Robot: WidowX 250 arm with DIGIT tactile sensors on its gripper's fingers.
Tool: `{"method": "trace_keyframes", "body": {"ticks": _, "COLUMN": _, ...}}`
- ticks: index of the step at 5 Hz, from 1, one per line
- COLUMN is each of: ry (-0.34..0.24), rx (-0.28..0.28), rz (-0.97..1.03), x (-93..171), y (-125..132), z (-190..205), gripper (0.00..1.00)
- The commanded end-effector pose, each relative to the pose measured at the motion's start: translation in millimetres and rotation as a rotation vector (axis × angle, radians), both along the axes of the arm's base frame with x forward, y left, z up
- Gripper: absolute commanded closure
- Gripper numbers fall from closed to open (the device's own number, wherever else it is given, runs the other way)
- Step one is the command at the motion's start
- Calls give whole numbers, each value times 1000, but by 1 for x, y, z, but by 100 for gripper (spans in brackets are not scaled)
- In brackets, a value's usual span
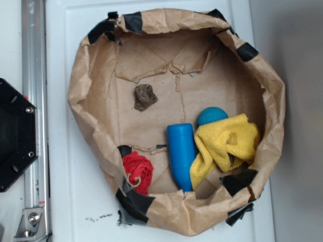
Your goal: Grab the yellow cloth.
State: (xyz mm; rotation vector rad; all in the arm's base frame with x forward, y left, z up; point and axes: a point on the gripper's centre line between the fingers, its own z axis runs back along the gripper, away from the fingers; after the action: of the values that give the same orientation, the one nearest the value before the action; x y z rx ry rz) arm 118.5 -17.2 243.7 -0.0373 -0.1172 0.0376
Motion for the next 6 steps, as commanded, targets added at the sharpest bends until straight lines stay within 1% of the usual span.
{"method": "trace_keyframes", "body": {"ticks": 1, "ry": 0, "rx": 0, "rz": 0, "x": 0, "y": 0, "z": 0, "gripper": 0}}
{"method": "trace_keyframes", "body": {"ticks": 2, "ry": -82, "rx": 31, "rz": -55, "x": 50, "y": 9, "z": -33, "gripper": 0}}
{"method": "trace_keyframes", "body": {"ticks": 3, "ry": -139, "rx": 131, "rz": -108, "x": 93, "y": 8, "z": -58, "gripper": 0}}
{"method": "trace_keyframes", "body": {"ticks": 4, "ry": -175, "rx": 114, "rz": -188, "x": 122, "y": 8, "z": -82, "gripper": 0}}
{"method": "trace_keyframes", "body": {"ticks": 5, "ry": -193, "rx": 95, "rz": -215, "x": 148, "y": 7, "z": -98, "gripper": 0}}
{"method": "trace_keyframes", "body": {"ticks": 6, "ry": -317, "rx": 217, "rz": -302, "x": 156, "y": -7, "z": -113, "gripper": 0}}
